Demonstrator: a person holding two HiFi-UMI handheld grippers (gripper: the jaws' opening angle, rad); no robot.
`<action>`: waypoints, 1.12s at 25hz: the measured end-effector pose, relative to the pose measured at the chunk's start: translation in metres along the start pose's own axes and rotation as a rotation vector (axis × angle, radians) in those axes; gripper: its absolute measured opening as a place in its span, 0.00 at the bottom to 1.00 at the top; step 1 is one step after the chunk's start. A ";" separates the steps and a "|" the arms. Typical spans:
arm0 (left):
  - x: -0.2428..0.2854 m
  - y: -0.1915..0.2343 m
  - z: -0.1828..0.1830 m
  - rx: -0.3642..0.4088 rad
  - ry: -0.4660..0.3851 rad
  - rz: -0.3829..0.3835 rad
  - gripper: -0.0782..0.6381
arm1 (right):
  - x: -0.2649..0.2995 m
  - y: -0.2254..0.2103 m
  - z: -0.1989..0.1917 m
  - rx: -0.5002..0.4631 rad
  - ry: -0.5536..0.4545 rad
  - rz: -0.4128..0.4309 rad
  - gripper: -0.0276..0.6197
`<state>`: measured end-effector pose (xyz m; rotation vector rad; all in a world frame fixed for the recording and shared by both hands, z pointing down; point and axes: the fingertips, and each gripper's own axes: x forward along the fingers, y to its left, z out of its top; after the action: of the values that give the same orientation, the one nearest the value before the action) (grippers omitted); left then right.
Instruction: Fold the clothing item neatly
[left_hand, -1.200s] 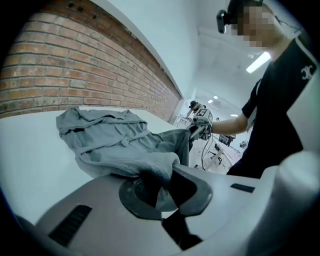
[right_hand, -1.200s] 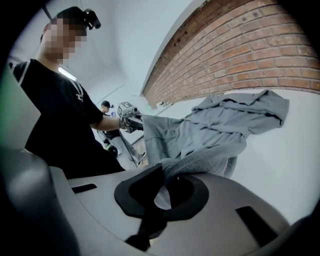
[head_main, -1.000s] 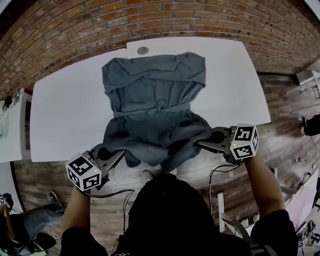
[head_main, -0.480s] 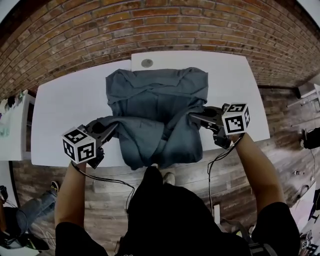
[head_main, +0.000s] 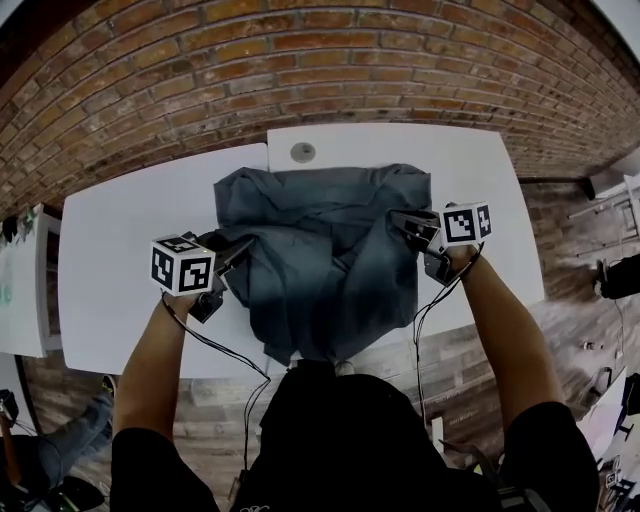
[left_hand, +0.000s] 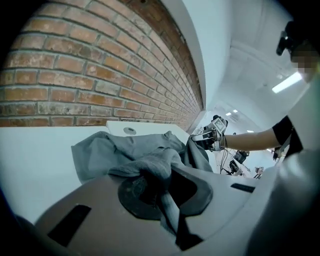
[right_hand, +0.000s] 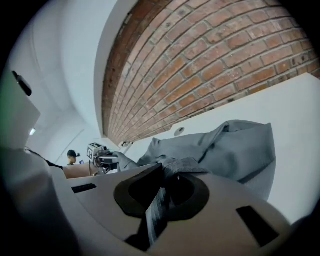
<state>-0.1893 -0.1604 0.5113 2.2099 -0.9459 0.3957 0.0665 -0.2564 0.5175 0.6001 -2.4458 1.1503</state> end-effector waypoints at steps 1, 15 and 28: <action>0.006 0.008 -0.004 -0.013 0.023 -0.010 0.12 | 0.005 -0.010 -0.002 0.021 0.013 -0.022 0.08; 0.022 0.038 -0.058 -0.095 0.188 -0.083 0.41 | 0.017 -0.036 -0.041 0.014 0.285 -0.034 0.27; -0.031 -0.037 -0.134 -0.342 0.116 -0.096 0.41 | -0.074 -0.035 -0.134 0.171 0.188 0.031 0.29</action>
<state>-0.1852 -0.0322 0.5734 1.8914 -0.7778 0.2891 0.1666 -0.1548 0.5823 0.4800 -2.2219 1.3726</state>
